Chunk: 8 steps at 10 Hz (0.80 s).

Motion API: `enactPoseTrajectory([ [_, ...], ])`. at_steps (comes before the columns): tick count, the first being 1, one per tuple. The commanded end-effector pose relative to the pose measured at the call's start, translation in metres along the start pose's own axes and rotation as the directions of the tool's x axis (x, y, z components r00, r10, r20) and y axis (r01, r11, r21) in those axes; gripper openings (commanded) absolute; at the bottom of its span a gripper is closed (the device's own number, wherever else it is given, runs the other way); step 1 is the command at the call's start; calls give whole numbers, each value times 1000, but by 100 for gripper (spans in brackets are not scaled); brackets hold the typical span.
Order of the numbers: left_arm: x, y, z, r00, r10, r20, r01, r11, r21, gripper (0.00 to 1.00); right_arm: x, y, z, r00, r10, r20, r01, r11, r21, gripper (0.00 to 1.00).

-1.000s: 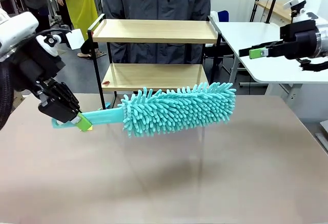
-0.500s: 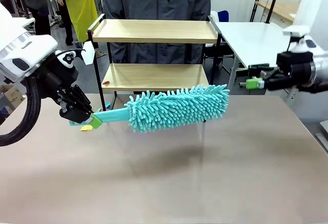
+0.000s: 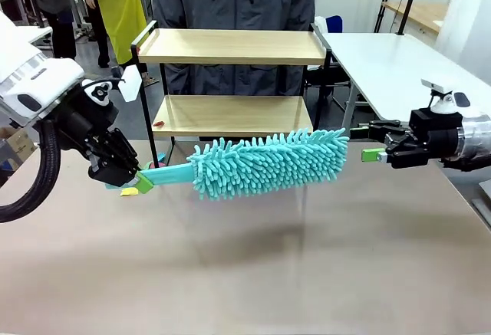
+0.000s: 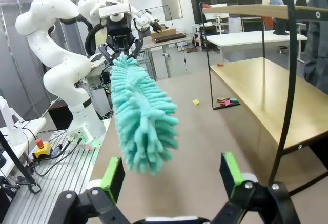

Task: Clean the shelf.
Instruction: Hand the Duster back to the human.

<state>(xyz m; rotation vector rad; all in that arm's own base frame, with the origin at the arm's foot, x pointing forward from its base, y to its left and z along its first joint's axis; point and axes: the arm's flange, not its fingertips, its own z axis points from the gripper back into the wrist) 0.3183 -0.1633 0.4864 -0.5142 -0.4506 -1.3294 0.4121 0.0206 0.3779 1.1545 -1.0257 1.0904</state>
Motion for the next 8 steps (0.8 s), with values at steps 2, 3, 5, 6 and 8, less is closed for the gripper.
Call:
enactPoseTrajectory([
  [2, -1, 2, -1, 1000, 8, -7, -8, 1000, 6, 13, 2, -1, -1, 1000, -20, -8, 20, 1000, 9, 100],
  [3, 0, 0, 0, 1000, 0, -1, 0, 1000, 1, 13, -1, 0, -1, 1000, -9, -7, 9, 1000, 5, 100],
  [5, -1, 9, -6, 998, -40, 40, 41, 999, -23, 13, -3, 0, -10, 999, 5, 38, -6, 1000, 28, 100],
  [6, 0, 12, -7, 997, -55, 45, 57, 998, -34, 13, -6, -1, -14, 999, 8, 54, -9, 1000, 30, 100],
  [8, 1, 13, -10, 998, -42, 47, 44, 998, -33, 13, -11, 1, -25, 997, 9, 81, -14, 997, 70, 100],
])
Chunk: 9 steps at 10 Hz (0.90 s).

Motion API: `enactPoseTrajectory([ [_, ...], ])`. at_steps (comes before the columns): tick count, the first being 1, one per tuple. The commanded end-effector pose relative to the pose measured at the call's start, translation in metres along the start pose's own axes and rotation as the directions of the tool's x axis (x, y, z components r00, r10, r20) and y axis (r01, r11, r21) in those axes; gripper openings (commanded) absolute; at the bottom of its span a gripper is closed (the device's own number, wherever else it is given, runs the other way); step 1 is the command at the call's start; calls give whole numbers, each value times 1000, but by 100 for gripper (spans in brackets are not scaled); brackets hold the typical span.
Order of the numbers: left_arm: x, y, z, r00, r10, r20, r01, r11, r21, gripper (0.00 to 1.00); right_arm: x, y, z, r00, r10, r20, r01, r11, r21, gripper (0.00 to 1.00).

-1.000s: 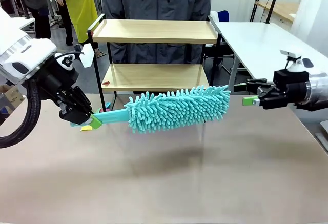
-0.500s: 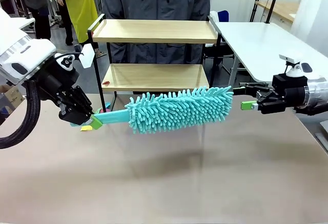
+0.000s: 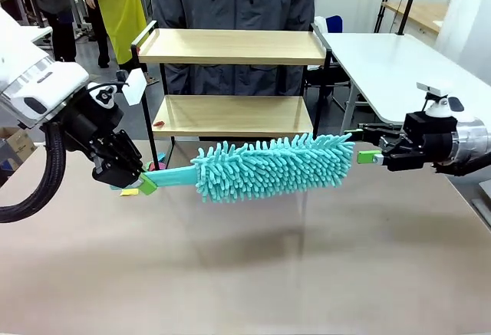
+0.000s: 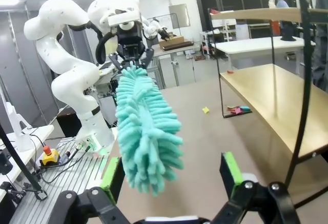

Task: Clean the shelf.
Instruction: Hand the Duster back to the human.

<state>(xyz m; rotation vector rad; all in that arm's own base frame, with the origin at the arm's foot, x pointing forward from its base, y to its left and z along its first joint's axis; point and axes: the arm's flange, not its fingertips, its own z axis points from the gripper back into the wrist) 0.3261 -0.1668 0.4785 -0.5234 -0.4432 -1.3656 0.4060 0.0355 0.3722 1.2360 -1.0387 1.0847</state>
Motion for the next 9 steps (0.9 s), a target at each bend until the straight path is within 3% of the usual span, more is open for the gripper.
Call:
enactPoseTrajectory([
  [1, 3, 6, -2, 998, 7, 56, -6, 1000, -18, 13, -8, -4, -17, 999, 26, 25, -27, 998, 48, 100],
  [2, 0, 0, 0, 1000, 0, 0, 0, 1000, 0, 13, -10, -1, -23, 999, 25, 34, -28, 997, 71, 100],
  [5, 0, 0, 0, 1000, 0, 0, 0, 1000, 0, 13, -17, 2, -53, 999, 27, 36, -30, 994, 106, 100],
  [8, 0, 0, 0, 1000, 0, 0, 0, 1000, 0, 13, -19, 1, -58, 999, 18, 27, -20, 997, 75, 100],
  [9, 0, 0, 0, 1000, 0, 0, 0, 1000, 0, 13, -23, 12, -62, 999, -1, 40, -3, 994, 113, 100],
])
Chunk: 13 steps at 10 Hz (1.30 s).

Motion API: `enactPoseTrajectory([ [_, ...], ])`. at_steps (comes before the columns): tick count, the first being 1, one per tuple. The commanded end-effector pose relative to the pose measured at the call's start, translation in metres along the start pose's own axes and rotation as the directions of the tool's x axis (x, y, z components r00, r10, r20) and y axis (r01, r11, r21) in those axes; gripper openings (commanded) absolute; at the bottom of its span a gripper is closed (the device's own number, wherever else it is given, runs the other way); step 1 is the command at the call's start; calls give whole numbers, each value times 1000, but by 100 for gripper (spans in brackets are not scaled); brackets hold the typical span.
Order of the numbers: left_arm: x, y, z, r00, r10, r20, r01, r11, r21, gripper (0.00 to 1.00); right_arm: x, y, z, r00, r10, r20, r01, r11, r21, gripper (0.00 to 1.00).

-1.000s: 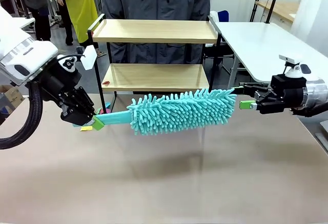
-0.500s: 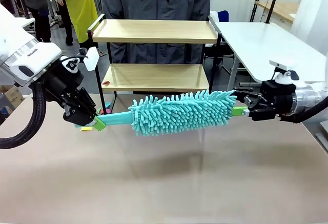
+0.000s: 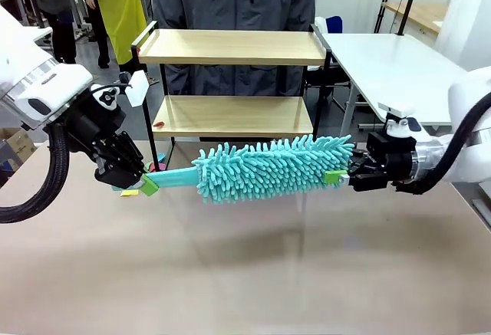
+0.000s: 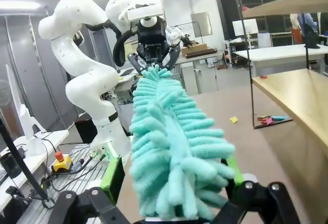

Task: Clean the shelf.
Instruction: Hand the Duster back to the human.

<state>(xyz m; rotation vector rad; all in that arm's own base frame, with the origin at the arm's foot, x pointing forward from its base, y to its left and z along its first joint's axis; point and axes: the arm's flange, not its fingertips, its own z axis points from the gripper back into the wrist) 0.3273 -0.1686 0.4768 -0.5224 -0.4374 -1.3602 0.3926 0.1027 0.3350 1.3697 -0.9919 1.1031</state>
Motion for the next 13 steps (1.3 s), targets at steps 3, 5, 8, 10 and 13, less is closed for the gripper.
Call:
enactPoseTrajectory([
  [3, -1, -1, 2, 1000, -7, 4, 7, 1000, 1, 13, 12, 5, 6, 999, 41, -4, -41, 999, 1, 100],
  [5, -1, -1, 2, 1000, -7, 4, 7, 1000, 1, 13, 12, 5, 6, 999, 41, -4, -41, 999, 1, 100],
  [8, -1, -1, 2, 1000, -7, 4, 7, 1000, 1, 13, 8, 2, 4, 999, 23, -25, -23, 1000, 11, 100],
  [10, -1, -1, 2, 1000, -7, 4, 7, 1000, 1, 13, 8, 1, -12, 1000, 21, -23, -20, 999, 28, 100],
  [13, -1, -1, 2, 1000, -7, 4, 7, 1000, 1, 13, 9, 0, -27, 1000, 30, 8, -30, 998, 50, 100],
])
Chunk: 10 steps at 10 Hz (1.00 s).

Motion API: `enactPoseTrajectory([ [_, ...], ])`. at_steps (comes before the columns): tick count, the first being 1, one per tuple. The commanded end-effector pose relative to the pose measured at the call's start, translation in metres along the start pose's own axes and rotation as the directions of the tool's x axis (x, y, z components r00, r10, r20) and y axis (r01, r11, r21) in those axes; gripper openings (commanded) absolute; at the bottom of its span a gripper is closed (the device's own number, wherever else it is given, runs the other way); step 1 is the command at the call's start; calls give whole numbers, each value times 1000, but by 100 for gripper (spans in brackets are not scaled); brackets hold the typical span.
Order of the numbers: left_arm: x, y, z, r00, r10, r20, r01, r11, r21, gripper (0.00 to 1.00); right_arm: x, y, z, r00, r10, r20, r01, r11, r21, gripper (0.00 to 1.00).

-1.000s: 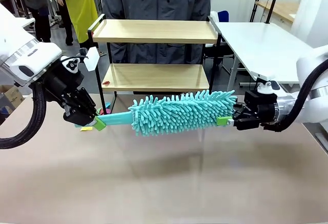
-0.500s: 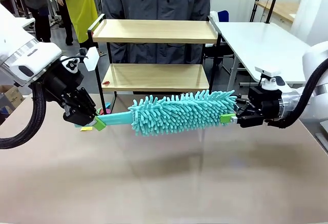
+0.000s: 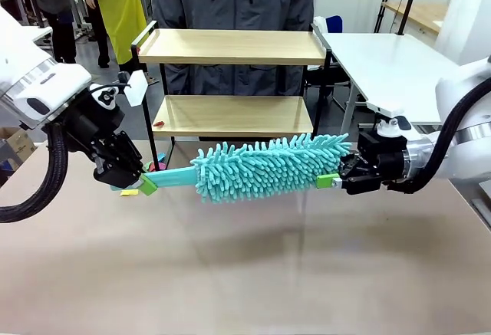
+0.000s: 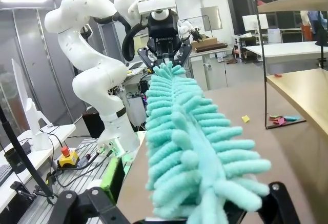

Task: Clean the shelf.
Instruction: Hand the Duster back to the human.

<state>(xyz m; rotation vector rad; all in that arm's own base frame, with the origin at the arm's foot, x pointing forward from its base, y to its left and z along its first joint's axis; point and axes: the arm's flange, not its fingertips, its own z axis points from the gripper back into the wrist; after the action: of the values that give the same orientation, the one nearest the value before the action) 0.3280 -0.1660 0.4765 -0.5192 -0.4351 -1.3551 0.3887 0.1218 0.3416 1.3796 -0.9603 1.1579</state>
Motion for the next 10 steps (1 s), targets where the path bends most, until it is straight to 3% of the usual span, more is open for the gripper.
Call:
enactPoseTrajectory([
  [1, 2, -2, 1, 1000, -12, 7, 12, 1000, -2, 13, 4, -4, -8, 999, 19, 35, -19, 1000, 6, 100],
  [3, 2, -2, 1, 1000, -12, 7, 12, 1000, -2, 13, 3, -5, -8, 998, 28, 52, -27, 1000, -6, 100],
  [4, 2, -2, 1, 1000, -12, 7, 12, 1000, -2, 13, 3, -6, -7, 999, 30, 44, -30, 1000, 0, 40],
  [5, 2, -2, 1, 1000, -12, 7, 12, 1000, -2, 13, 3, -6, -4, 998, 28, 53, -28, 1000, 2, 40],
  [6, 2, -2, 1, 1000, -12, 7, 12, 1000, -2, 13, 3, -5, -2, 998, 26, 63, -27, 1000, 7, 0],
  [7, 2, -2, 1, 1000, -12, 7, 12, 1000, -2, 13, 3, -5, 0, 997, 21, 74, -22, 1000, 13, 35],
  [8, 2, -2, 1, 1000, -12, 7, 12, 1000, -2, 13, 3, -5, 1, 996, 21, 82, -22, 1000, 14, 0],
  [10, 2, -2, 1, 1000, -12, 7, 12, 1000, -2, 13, 3, -4, 3, 996, 17, 92, -19, 1000, 17, 0],
])
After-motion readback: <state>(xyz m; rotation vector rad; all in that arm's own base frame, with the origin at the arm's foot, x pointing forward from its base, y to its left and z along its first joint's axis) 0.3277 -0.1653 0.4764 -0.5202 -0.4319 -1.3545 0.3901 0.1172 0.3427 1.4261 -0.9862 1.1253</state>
